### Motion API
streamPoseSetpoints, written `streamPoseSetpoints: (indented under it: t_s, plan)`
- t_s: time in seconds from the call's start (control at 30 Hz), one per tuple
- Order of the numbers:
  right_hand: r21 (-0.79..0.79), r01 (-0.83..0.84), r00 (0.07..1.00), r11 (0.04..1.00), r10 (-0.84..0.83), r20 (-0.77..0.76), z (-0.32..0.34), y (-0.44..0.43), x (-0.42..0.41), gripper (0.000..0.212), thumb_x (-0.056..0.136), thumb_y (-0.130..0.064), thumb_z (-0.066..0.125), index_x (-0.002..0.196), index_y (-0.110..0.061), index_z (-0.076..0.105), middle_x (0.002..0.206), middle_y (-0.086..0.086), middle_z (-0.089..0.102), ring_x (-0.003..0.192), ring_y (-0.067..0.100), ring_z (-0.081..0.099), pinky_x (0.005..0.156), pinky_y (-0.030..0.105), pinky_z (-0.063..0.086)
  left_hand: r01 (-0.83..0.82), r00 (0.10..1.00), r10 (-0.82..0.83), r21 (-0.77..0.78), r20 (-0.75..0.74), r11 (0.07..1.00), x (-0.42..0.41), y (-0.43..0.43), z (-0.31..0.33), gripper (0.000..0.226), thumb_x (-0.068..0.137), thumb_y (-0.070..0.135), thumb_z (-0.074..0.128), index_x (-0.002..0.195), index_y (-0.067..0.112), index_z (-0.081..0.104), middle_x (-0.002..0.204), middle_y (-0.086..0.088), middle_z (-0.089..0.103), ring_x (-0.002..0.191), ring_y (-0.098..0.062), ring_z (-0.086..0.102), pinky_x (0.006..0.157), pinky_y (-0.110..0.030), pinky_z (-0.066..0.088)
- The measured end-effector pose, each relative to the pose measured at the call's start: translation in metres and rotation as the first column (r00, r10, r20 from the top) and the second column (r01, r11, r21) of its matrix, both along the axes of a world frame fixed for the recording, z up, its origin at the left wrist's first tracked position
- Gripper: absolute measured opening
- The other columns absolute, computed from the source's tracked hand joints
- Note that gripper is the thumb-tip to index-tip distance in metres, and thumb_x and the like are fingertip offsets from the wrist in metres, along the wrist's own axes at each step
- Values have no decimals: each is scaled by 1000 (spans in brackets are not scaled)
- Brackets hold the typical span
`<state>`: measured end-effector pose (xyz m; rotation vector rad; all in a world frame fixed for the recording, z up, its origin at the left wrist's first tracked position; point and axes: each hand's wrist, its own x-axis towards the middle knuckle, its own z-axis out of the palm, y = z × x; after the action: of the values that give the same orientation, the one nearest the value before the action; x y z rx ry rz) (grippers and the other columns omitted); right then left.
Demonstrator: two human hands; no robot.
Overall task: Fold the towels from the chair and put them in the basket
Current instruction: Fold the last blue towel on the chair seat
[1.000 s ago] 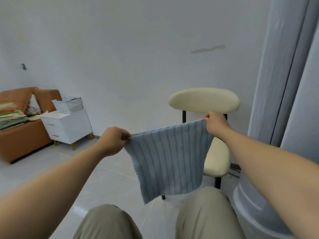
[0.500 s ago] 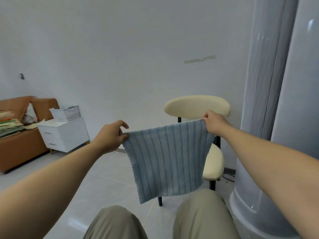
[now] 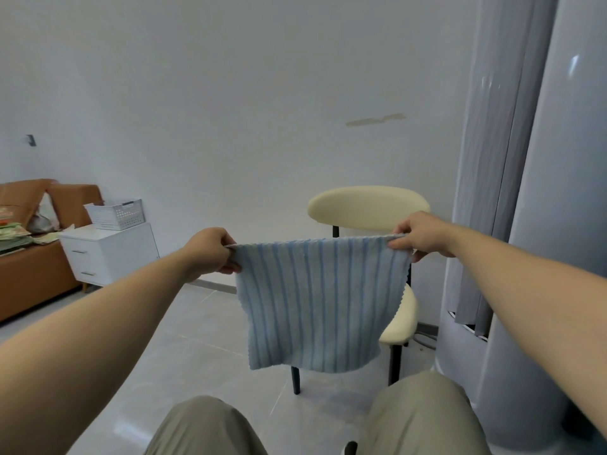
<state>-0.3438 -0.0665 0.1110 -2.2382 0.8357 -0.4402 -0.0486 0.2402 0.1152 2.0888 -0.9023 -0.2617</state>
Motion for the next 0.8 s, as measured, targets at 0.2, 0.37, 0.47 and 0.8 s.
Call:
streamPoseSetpoints:
  t_s: [0.2,0.37,0.47,0.8]
  plan:
    - [128,36,998,991,-43,55,12,-14,-11,24,94,-29,69,89,-10,54,88,12,56,76,24,58,56,29,54,56,998,-58,-53,-30,997,2,-16,1,11,94,7,64,96,-2,71,85,-20,75,80,-25,76,72,-31,62]
    - [372,-48,985,927,-17,171,11,-33,-7,16,96,-14,66,91,-10,51,90,12,58,79,21,63,59,32,60,11,949,-43,-104,-312,995,13,-51,-2,20,101,12,55,109,-6,57,102,-29,68,82,-35,75,68,-38,64]
    - [452,-63,970,890,-52,237,7,-50,5,15,96,-8,64,90,-9,50,92,12,58,83,23,65,66,38,64,17,923,-53,-98,-380,995,27,-81,-10,13,102,11,50,106,-2,53,102,-26,67,85,-36,75,75,-44,63]
    - [269,230,921,935,-298,250,3,-123,66,17,96,-17,65,95,-10,51,105,10,50,101,28,60,89,46,59,44,966,-70,-111,-249,993,80,-193,1,14,99,7,49,89,3,59,91,-24,67,87,-36,73,88,-48,59]
